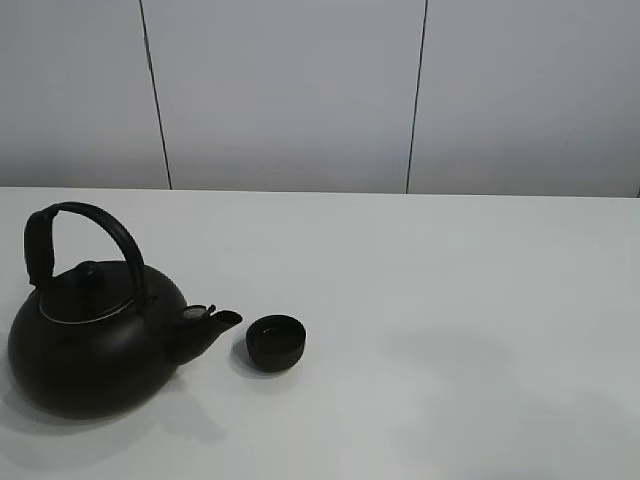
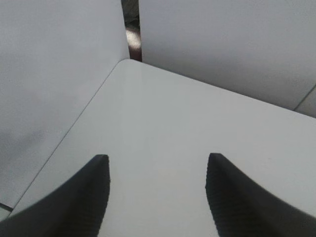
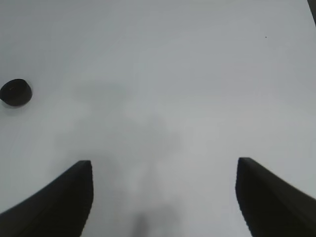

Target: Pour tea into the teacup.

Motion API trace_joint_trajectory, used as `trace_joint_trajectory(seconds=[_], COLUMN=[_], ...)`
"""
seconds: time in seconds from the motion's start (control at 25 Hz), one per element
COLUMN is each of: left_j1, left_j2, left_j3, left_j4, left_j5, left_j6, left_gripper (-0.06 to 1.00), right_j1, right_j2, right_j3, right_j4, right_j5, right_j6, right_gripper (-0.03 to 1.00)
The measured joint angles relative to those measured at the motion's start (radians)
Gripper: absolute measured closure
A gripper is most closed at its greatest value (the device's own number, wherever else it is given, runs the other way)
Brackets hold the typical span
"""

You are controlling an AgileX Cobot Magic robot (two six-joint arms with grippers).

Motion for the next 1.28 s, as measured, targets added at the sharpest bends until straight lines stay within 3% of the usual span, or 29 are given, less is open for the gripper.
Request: trace_joint_trajectory(seconds=[0.28, 0.4, 0.48, 0.84, 1.04, 1.28], left_j1=[0.000, 0.000, 0.000, -0.021, -0.042, -0.150], left_j2=[-0.371, -0.562, -0.705, -1.173, -1.252, -1.256], left_j3=[-0.194, -0.241, -0.242, 0.020, 0.225, 0.434], left_j4=[-0.169, -0.187, -0.187, -0.175, -0.175, -0.145], left_j5=[0.475, 0.667, 0.737, 0.834, 0.830, 0.761], left_j6=[0.209, 0.224, 0.223, 0.194, 0.159, 0.148], left_gripper=[0.52, 0.52, 0.52, 0.52, 0.52, 0.52], right_j1=[0.000, 0.000, 0.000, 0.000, 0.000, 0.000], right_j2=[0.000, 0.000, 0.000, 0.000, 0.000, 0.000], right_j3=[0.000, 0.000, 0.000, 0.000, 0.000, 0.000], right_j4=[0.000, 0.000, 0.000, 0.000, 0.000, 0.000], right_j5=[0.000, 0.000, 0.000, 0.000, -0.001, -0.001], right_j6=[0.000, 0.000, 0.000, 0.000, 0.000, 0.000], right_gripper=[0.42, 0.42, 0.42, 0.42, 0.42, 0.42])
